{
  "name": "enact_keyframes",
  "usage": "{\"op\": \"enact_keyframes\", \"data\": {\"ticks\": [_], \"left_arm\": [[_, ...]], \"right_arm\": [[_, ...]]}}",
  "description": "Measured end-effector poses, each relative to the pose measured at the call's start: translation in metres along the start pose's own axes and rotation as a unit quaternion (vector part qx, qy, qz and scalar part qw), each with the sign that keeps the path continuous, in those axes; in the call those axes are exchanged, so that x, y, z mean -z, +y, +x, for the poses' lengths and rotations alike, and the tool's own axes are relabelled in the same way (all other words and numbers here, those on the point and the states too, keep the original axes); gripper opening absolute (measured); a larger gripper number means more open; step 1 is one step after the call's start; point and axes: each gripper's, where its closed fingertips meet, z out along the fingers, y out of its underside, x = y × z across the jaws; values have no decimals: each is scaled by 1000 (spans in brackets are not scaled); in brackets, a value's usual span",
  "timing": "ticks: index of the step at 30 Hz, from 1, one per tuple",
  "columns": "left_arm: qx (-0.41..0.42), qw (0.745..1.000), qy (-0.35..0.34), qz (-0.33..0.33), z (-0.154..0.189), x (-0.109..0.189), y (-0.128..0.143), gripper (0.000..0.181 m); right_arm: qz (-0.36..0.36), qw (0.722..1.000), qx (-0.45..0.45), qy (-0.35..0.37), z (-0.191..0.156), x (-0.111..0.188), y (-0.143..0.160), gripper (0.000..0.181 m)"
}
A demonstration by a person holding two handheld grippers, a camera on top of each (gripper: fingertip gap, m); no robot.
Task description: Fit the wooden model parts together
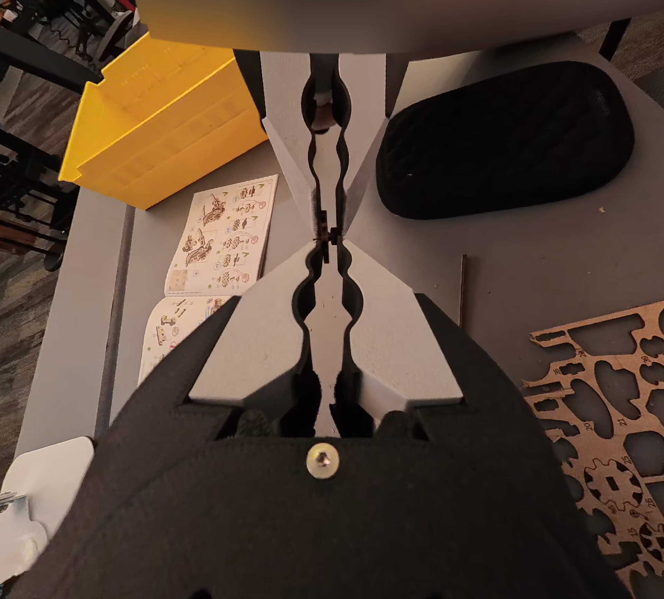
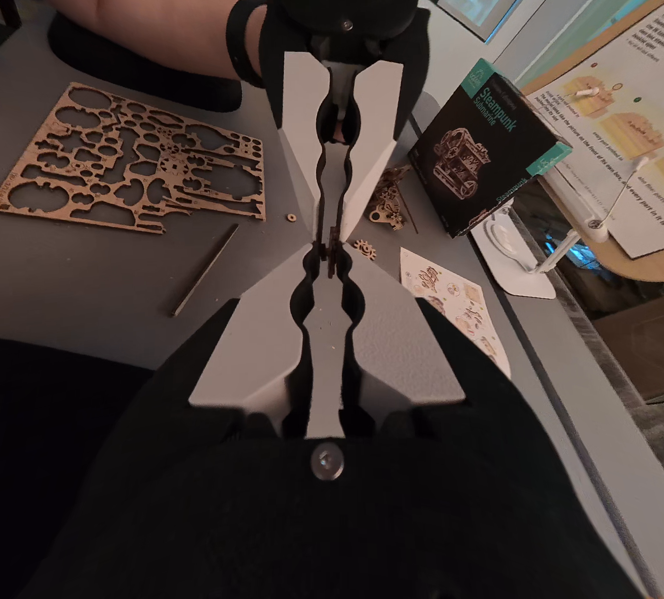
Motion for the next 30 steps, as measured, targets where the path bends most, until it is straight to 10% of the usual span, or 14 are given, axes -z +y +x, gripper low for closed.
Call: {"op": "enact_keyframes", "data": {"ticks": [30], "left_arm": [[39,998,12,57,-5,11,-13,5]], "right_arm": [[104,990,-99,-15,7,5,-17,4]]}}
